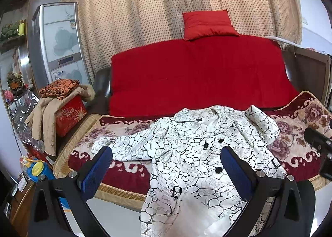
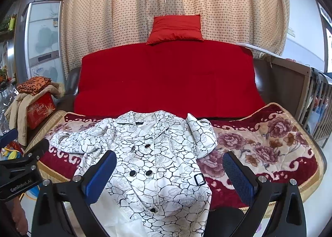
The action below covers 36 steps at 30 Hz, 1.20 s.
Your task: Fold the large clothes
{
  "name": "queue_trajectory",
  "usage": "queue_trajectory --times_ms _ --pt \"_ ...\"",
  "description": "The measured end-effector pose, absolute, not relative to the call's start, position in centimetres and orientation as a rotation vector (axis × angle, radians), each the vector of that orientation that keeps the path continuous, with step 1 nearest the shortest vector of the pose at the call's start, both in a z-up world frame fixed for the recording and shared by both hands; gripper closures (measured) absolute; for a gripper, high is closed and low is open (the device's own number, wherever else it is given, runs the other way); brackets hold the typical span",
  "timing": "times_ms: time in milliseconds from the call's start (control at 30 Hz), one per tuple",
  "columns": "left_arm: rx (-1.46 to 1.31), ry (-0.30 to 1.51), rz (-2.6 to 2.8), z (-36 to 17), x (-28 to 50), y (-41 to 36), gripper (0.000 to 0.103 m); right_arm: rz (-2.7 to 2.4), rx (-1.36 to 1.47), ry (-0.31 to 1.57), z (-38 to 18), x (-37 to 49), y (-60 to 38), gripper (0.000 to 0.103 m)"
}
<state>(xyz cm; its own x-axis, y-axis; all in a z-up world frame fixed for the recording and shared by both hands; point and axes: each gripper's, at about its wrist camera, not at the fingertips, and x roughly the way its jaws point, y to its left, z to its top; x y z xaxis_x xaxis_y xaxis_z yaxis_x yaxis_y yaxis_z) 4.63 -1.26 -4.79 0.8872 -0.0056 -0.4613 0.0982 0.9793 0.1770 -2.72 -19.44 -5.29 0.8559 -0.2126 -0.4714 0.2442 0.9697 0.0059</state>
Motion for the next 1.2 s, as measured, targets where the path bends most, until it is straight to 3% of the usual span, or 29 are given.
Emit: queue_trajectory --times_ms 933,1200 --pt "0.22 0.651 -0.046 -9.7 16.8 -4.3 0.0 -0.277 0.166 0.499 -6.7 8.8 -28.6 0.0" --pt "0.261 0.765 -0.082 -14.2 20.3 -6.3 0.0 -0.213 0.701 0.565 -12.9 15.8 -44.3 0.0"
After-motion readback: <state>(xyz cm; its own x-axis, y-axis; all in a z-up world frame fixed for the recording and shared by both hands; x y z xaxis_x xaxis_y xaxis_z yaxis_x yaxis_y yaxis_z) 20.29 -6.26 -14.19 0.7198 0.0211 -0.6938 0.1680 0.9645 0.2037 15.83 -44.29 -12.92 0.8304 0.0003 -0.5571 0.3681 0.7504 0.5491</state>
